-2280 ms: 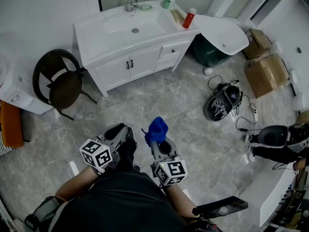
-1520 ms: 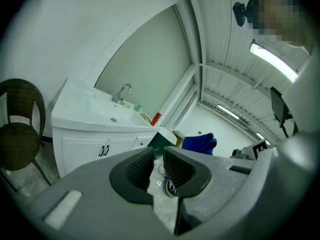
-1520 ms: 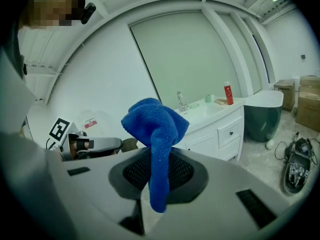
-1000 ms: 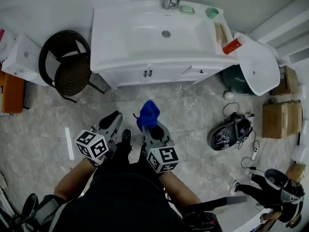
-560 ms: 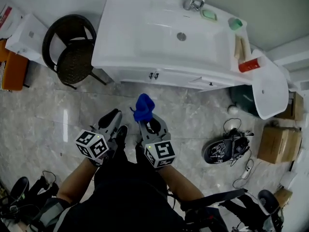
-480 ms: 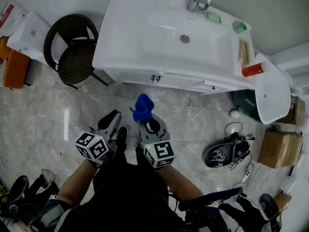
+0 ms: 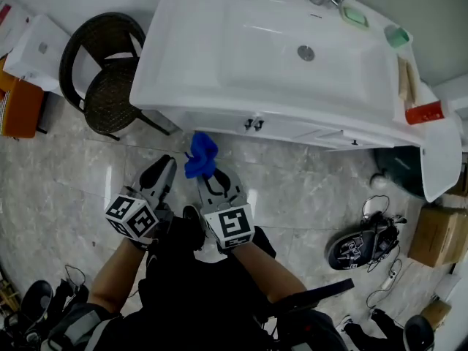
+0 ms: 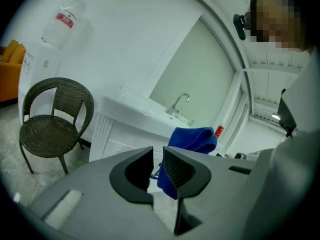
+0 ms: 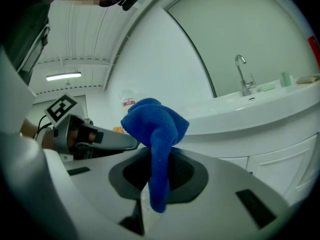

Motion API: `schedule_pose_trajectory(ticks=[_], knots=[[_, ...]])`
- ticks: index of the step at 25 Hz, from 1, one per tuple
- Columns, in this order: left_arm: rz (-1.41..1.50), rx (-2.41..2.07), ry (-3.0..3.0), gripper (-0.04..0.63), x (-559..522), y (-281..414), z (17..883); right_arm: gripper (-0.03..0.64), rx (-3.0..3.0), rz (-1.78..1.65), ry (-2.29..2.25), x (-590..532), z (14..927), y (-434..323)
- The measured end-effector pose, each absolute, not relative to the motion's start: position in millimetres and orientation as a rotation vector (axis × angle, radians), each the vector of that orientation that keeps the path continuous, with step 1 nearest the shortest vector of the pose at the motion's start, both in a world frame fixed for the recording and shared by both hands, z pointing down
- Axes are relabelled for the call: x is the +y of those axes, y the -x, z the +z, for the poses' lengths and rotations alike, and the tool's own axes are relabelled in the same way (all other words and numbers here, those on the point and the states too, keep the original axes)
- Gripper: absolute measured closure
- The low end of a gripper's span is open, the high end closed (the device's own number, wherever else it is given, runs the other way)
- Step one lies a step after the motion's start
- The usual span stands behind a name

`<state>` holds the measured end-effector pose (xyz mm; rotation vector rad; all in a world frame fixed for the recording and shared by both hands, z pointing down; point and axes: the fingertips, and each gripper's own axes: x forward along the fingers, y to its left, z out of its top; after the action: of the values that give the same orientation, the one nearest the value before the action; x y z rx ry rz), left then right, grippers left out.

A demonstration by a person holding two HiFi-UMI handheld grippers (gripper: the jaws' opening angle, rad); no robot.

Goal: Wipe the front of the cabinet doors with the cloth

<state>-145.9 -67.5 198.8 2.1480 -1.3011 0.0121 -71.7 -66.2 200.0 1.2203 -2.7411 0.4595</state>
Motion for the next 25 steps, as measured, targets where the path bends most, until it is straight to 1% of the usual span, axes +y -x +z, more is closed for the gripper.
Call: schedule_pose_trajectory(ticks=[10,16,20,25], knots=[[-0.152,-1.522,-2.091,0.532,-110,231,308,0.565,-2.888,0.126,-1.006,-138,307,171],[-0.200,-1.597,-2.146,0.532,-109,245,368,0.565,-2.959,-0.025,-0.944,-164,358,207],[-0.239,-1.560,-2.212,0.532,-107,234,398,0.565,-2.973,-0.031,-1.050,-181,376,189],[-0.262,-1.452,-2.284,0.532,-121,195,415,0.565,-2.930,0.071,-1.297,-198,375,119]])
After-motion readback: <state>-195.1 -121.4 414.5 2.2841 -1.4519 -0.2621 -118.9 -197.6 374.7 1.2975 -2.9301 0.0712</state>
